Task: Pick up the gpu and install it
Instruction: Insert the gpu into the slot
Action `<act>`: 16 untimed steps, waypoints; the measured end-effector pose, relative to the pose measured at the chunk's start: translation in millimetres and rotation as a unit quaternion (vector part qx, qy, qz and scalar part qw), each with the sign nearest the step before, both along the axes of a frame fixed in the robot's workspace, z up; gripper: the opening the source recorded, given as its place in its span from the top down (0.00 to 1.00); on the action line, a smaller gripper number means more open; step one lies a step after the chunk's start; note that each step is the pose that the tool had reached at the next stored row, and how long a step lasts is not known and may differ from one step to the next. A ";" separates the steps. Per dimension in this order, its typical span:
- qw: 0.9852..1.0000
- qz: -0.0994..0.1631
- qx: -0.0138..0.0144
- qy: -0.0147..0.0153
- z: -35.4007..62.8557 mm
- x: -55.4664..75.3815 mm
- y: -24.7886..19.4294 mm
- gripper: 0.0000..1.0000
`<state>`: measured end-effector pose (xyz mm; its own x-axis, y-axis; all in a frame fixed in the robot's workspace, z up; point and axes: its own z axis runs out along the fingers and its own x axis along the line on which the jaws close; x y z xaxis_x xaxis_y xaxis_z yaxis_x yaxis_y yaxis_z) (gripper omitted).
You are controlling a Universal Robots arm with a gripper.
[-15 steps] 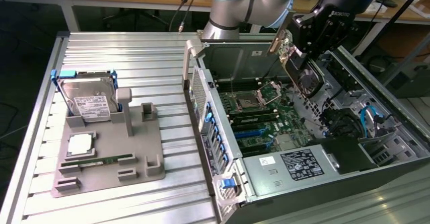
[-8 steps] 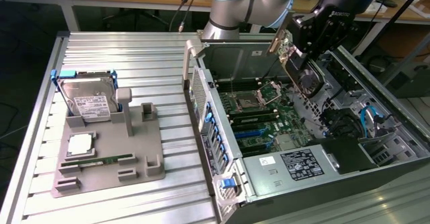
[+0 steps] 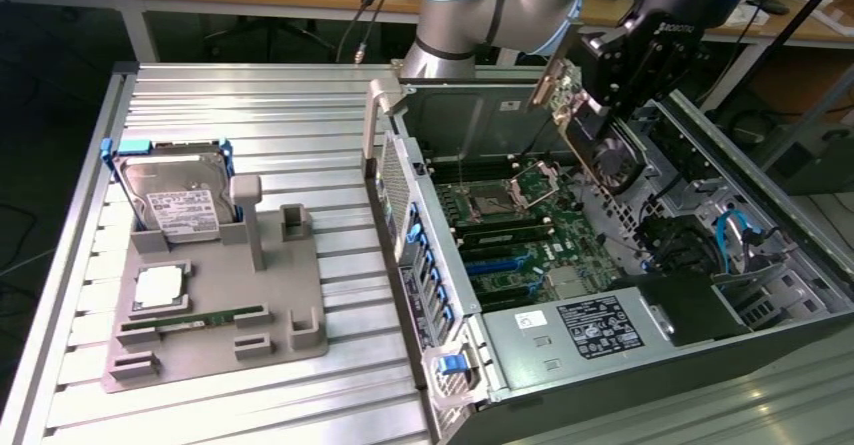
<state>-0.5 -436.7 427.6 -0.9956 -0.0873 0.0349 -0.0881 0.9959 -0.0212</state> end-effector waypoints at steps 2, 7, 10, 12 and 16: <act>1.000 0.004 0.000 0.000 -0.1 0.0 0.1 0.73; 1.000 0.011 0.000 0.000 -0.2 0.0 0.2 0.73; 1.000 0.020 0.000 0.000 -0.1 0.0 0.4 0.73; 1.000 0.025 0.000 0.000 -0.1 0.0 0.4 0.73; 0.999 0.042 0.000 0.000 -0.2 0.0 0.8 0.73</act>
<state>-0.5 -435.9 427.4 -0.9849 -0.1697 0.0349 -0.1705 0.9851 -0.0213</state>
